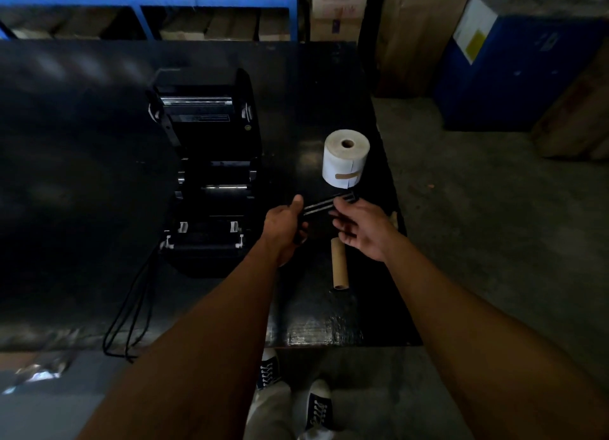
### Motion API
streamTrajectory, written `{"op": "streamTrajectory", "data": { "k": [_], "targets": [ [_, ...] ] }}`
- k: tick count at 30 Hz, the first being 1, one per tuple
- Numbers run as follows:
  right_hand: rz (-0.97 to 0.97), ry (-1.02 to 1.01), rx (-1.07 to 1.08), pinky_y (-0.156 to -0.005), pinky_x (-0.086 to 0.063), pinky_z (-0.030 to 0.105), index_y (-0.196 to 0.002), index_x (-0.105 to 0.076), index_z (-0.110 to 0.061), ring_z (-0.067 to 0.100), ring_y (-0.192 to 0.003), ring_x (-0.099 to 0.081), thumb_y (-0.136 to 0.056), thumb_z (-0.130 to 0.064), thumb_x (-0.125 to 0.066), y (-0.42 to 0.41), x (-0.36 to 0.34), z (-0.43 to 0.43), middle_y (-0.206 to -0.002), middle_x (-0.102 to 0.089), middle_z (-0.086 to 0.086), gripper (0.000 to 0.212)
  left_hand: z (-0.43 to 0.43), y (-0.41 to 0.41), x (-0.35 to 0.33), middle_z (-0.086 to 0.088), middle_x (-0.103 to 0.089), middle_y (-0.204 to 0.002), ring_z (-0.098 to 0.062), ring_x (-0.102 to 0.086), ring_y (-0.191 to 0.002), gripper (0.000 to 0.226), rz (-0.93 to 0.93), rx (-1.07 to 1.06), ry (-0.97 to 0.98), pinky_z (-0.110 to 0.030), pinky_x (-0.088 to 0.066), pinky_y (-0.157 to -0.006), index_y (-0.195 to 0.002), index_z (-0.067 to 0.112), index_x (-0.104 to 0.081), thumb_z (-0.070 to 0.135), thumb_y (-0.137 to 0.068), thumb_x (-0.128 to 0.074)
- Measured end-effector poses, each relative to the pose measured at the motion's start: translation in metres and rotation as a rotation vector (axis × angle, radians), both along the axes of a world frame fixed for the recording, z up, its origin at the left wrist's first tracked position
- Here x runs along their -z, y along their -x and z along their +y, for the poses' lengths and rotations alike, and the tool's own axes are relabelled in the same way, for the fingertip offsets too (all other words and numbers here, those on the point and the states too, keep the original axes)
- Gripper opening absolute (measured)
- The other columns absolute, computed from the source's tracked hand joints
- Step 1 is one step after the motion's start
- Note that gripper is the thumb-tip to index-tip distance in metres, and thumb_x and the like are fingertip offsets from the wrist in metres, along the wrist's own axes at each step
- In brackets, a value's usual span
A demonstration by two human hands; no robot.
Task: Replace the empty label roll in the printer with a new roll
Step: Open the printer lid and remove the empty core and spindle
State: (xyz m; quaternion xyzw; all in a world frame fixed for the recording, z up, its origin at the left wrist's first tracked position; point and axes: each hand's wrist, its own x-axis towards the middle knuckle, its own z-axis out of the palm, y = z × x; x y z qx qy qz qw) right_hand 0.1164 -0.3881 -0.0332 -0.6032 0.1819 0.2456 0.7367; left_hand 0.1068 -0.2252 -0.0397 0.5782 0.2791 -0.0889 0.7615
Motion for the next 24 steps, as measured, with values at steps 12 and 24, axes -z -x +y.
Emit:
{"op": "streamTrajectory", "data": {
  "k": [12, 24],
  "targets": [
    [-0.121, -0.155, 0.6, -0.079, -0.059, 0.034, -0.13, -0.057, -0.01, 0.024, -0.108, -0.067, -0.096, -0.015, -0.058, -0.01, -0.032, 0.005, -0.119, -0.068, 0.01, 0.034, -0.023, -0.013, -0.022, -0.025, -0.065, -0.112, -0.042, -0.063, -0.101, 0.039, -0.001, -0.191, -0.267, -0.049, -0.053, -0.09, -0.115, 0.004, -0.059, 0.035, -0.097, -0.046],
    [-0.06, 0.774, -0.011, -0.092, -0.055, 0.049, -0.078, -0.053, -0.018, 0.029, -0.102, -0.063, -0.081, -0.014, -0.077, 0.005, 0.004, -0.027, -0.107, -0.063, 0.014, 0.024, -0.011, 0.012, 0.012, -0.016, -0.066, -0.118, -0.032, -0.066, -0.104, 0.034, 0.196, 0.237, -0.755, -0.039, -0.056, -0.089, -0.118, 0.01, -0.065, 0.016, -0.085, -0.069]
  ]
}}
